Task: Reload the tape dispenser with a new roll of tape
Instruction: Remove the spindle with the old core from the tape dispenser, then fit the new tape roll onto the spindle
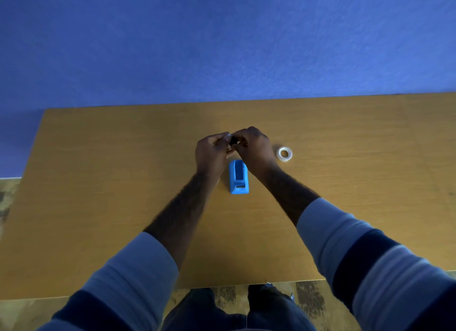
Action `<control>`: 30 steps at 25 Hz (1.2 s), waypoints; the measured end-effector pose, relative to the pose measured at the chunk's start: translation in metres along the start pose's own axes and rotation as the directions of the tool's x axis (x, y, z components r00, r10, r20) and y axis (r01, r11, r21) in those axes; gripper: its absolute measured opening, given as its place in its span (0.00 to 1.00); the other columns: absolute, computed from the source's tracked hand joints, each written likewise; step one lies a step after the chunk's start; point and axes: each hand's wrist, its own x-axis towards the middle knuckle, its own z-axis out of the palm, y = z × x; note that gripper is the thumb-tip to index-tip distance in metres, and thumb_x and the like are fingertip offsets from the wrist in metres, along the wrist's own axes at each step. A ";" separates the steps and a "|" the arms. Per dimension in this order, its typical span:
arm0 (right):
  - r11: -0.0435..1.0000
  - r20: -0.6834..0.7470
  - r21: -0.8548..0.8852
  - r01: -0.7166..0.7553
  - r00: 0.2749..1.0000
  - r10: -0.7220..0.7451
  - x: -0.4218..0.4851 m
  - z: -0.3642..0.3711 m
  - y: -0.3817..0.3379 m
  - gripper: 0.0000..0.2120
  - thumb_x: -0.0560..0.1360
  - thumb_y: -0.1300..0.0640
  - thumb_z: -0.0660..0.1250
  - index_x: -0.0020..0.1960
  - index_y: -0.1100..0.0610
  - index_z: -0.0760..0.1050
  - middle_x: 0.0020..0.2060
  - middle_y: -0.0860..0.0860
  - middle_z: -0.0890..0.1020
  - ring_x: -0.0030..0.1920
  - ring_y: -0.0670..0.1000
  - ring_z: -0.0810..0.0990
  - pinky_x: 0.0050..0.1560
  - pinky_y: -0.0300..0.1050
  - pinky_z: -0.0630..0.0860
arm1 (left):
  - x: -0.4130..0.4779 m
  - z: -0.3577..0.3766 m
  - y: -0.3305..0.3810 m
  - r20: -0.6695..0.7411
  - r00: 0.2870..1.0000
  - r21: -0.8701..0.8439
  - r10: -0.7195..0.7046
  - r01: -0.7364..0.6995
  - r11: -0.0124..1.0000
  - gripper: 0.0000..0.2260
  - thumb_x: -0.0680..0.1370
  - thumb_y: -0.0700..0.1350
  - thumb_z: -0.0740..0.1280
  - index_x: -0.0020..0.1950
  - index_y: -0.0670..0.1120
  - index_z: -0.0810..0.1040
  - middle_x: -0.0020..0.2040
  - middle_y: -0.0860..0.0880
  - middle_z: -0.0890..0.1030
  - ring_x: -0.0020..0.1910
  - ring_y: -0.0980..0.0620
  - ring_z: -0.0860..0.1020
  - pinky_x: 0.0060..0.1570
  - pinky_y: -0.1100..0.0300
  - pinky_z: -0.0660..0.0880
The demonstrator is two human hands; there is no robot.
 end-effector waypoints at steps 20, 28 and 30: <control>0.987 -0.061 -0.048 -0.150 0.987 0.147 0.041 -0.005 0.034 0.05 0.72 0.61 0.73 0.48 0.58 0.80 0.44 0.48 0.76 0.38 0.46 0.75 0.36 0.36 0.70 | 0.090 0.029 -0.013 -0.074 0.984 0.077 -0.159 0.165 0.983 0.08 0.79 0.38 0.69 0.55 0.38 0.84 0.50 0.41 0.86 0.47 0.46 0.86 0.49 0.52 0.84; 0.972 -0.008 -0.078 -0.221 0.975 0.221 0.020 -0.013 0.060 0.07 0.72 0.61 0.74 0.49 0.57 0.81 0.45 0.49 0.78 0.39 0.46 0.77 0.38 0.40 0.78 | 0.126 0.035 -0.033 -0.109 0.966 0.301 -0.232 0.255 0.919 0.10 0.76 0.42 0.71 0.50 0.37 0.86 0.38 0.39 0.85 0.32 0.45 0.81 0.44 0.52 0.81; 0.968 -0.007 -0.084 -0.236 0.972 0.236 0.017 -0.015 0.063 0.07 0.72 0.60 0.74 0.50 0.56 0.81 0.45 0.49 0.78 0.39 0.44 0.76 0.38 0.38 0.78 | 0.128 0.034 -0.035 -0.106 0.971 0.338 -0.215 0.239 0.910 0.09 0.76 0.43 0.70 0.49 0.37 0.86 0.42 0.35 0.86 0.38 0.41 0.84 0.49 0.47 0.82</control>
